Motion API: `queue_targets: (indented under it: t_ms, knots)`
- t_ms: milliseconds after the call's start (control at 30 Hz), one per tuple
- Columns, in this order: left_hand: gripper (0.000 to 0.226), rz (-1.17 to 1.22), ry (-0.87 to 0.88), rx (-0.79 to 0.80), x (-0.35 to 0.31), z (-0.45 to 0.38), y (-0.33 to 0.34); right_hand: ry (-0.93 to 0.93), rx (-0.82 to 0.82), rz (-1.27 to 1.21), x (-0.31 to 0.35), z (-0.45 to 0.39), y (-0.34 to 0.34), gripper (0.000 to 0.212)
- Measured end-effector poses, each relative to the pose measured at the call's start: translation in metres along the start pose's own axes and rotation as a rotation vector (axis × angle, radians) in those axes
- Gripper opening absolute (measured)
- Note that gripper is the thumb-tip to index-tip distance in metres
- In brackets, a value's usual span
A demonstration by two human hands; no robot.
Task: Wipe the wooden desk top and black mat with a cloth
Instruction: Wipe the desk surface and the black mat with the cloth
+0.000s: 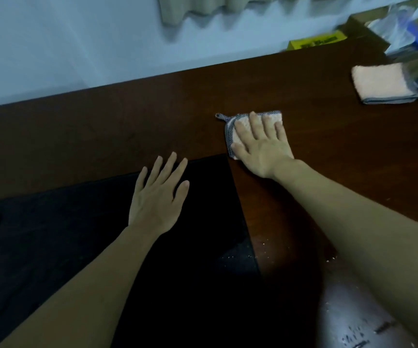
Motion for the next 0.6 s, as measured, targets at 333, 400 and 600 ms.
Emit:
queue_targets:
  t_ms: [333,400,600]
  knots:
    - [0.061,0.004,-0.026,0.006,-0.002,0.002,-0.004,-0.611,0.092,0.152,0.031,0.142,0.053,0.067]
    - [0.06,0.016,-0.021,0.009,-0.001,0.001,-0.003,-0.581,0.07,0.196,0.001,0.108,0.038,0.069]
    - [0.059,0.023,-0.001,0.007,-0.001,0.0,-0.002,-0.021,-0.006,0.011,-0.069,-0.015,-0.017,0.066]
Point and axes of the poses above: each hand's wrist, its own z-axis away from the middle knuckle, its own y-axis out of the palm, x = y × z, the point moved 10 cm from there along -z, towards the middle knuckle, and after that the axes turned 9 degrees about -z, right-handed, at the moved point
